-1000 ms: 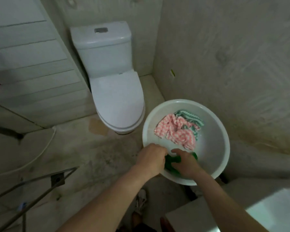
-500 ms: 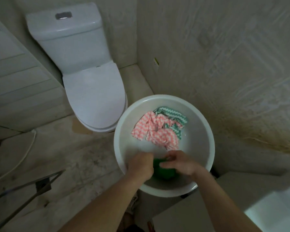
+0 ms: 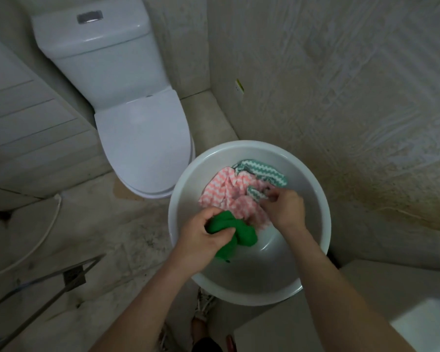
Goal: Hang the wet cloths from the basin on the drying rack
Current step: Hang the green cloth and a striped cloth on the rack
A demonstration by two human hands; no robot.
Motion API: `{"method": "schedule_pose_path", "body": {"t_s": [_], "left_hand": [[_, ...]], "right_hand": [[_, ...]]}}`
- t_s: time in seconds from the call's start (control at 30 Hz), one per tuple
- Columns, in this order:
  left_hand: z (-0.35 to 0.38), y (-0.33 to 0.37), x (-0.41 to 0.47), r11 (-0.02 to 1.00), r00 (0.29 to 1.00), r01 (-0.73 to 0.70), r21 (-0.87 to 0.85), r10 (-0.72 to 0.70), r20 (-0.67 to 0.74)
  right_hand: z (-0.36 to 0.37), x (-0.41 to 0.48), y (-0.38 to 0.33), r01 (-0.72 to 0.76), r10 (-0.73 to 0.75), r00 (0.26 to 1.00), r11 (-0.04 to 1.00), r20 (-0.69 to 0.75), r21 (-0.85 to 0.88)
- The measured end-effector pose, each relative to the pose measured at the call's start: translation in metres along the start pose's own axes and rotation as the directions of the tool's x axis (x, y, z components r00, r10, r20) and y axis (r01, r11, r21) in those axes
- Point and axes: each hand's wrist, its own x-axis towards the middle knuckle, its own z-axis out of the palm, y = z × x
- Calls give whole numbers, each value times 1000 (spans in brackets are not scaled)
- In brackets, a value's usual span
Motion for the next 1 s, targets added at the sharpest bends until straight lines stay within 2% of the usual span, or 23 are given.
{"method": "schedule_pose_path", "body": {"t_s": [0.07,0.1,0.13,0.17,0.2,0.23,0.3,0.33,0.37,0.4,0.47,0.5,0.57,0.6,0.63,0.7,0.77,0.83,0.93,1.0], "left_hand": [[-1,11,-6,993,998,24,-112,-31,-60],[-2,19,-9,985,996,37,-171,-51,-78],[-4,27,-13,971,993,47,-234,-70,-90],[-5,33,-17,954,991,66,-291,-96,-92],[-6,39,-20,934,988,83,-347,-123,-95],[-9,47,-24,908,984,99,-406,-150,-97],[-15,59,-31,823,975,137,-551,-209,-71],[-21,66,-36,778,975,142,-612,-218,-51],[-26,71,-41,757,980,136,-639,-198,-26],[-32,75,-46,787,989,118,-605,-147,1],[-43,78,-54,907,997,57,-416,-28,76],[-50,81,-61,946,995,3,-325,31,99],[-58,88,-69,964,993,-75,-253,96,73],[-60,92,-72,966,993,-95,-241,109,44],[-62,99,-76,965,993,-114,-236,121,14],[-69,105,-84,960,986,-165,-228,154,-62],[-80,107,-92,963,974,-185,-198,152,-171],[-92,108,-96,963,942,-245,-109,210,-263],[-119,109,-115,945,888,-322,59,323,-327],[-136,107,-128,943,893,-294,153,328,-309]], "right_hand": [[-17,-7,-12,95,-90,993,992,-71,81],[-25,-12,-18,110,-95,992,970,-79,215],[-35,-19,-25,80,-61,996,907,-59,414],[-44,-26,-32,-3,0,1000,781,5,624],[-52,-33,-38,-100,47,995,599,90,795],[-61,-40,-45,-183,67,983,408,170,895],[-74,-55,-60,-292,73,956,124,285,948],[-77,-61,-66,-329,72,943,60,325,942],[-79,-69,-74,-360,56,933,60,357,931],[-79,-77,-81,-376,20,926,116,376,919],[-78,-87,-86,-329,-130,916,297,379,897],[-80,-95,-91,-246,-254,891,425,376,871],[-85,-105,-97,54,-485,774,692,408,720],[-86,-110,-102,212,-552,716,755,428,621],[-84,-114,-109,333,-586,702,773,405,540],[-79,-126,-124,461,-604,752,769,265,443],[-77,-140,-139,465,-582,794,768,178,441],[-78,-149,-150,421,-570,804,744,166,519],[-83,-169,-171,480,-659,734,676,167,559],[-84,-180,-185,493,-707,679,641,200,588]]}}
